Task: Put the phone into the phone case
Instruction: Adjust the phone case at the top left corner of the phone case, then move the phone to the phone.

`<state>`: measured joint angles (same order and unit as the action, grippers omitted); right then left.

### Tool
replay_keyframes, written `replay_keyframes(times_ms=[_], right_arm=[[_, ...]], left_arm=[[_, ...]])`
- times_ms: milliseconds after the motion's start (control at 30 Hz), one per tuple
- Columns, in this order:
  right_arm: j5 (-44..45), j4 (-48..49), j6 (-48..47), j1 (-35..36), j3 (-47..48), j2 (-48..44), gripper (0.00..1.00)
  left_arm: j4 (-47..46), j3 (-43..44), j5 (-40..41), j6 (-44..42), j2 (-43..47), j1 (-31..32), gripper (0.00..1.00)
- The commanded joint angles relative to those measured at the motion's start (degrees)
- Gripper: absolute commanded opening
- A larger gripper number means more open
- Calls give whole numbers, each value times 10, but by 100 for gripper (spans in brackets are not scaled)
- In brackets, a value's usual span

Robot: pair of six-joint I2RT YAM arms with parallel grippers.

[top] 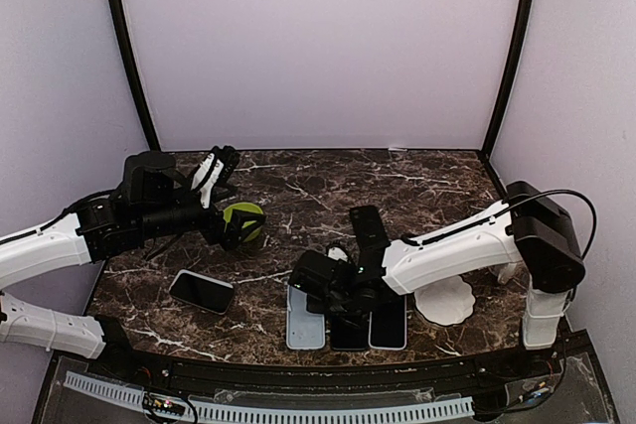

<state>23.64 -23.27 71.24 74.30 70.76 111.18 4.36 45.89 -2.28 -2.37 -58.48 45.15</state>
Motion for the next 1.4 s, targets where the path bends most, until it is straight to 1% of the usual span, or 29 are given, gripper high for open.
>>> replay_keyframes(times_ms=[0,167,267,367,467,533,567,600,633,667,700,733,767,800,900,933,967,1000,1067,1167,1233,1300,1367], right_arm=[[4,2,10,8,6,3,9],[-2,-9,9,10,16,14,15],[18,-35,-2,9,24,5,21],[50,-43,-39,8,34,-16,25],[52,-20,-112,3,47,-36,35],[13,28,-183,-8,53,-42,39],[-13,58,-230,-12,56,-42,40],[-47,93,-269,-16,57,-44,42],[-87,133,-308,-19,58,-42,45],[-135,166,-341,-21,59,-42,49],[-166,198,-374,-22,60,-40,54],[-191,224,-404,-22,62,-37,60],[-212,249,-431,-24,67,-31,68],[-229,260,-459,-26,79,-21,73],[-265,261,-528,-31,129,22,90],[-274,257,-548,-31,151,39,97],[-282,251,-567,-31,174,57,98],[-288,246,-581,-31,195,76,99],[-296,228,-603,-31,252,115,98],[-300,183,-620,-31,335,183,99],[-313,163,-620,-31,379,220,99],[-319,145,-611,-28,416,247,98],[-315,147,-605,-25,431,260,99]], left_arm=[[-14,-11,4,-4,9,-3,98],[-14,-11,3,-5,10,-3,98],[-14,-12,5,-3,10,-3,98],[-11,-9,13,4,3,-2,98],[15,5,47,19,-22,-4,98],[47,21,56,54,-45,-10,97],[62,36,50,82,-54,-25,96],[99,44,16,97,-76,-36,94],[119,64,-4,129,-89,-66,93],[160,72,-42,144,-112,-83,89],[175,81,-59,174,-123,-117,88],[193,74,-90,202,-134,-150,85],[195,66,-110,215,-133,-166,84],[187,40,-116,237,-128,-194,83],[162,-15,-113,274,-97,-242,83],[157,-35,-115,289,-93,-270,84],[157,-44,-116,295,-89,-284,84],[158,-58,-117,305,-89,-312,85],[165,-71,-114,310,-93,-343,85],[174,-83,-98,315,-103,-360,85],[169,-99,-102,323,-106,-369,85],[170,-103,-109,319,-110,-374,83],[179,-103,-109,309,-114,-376,82]])
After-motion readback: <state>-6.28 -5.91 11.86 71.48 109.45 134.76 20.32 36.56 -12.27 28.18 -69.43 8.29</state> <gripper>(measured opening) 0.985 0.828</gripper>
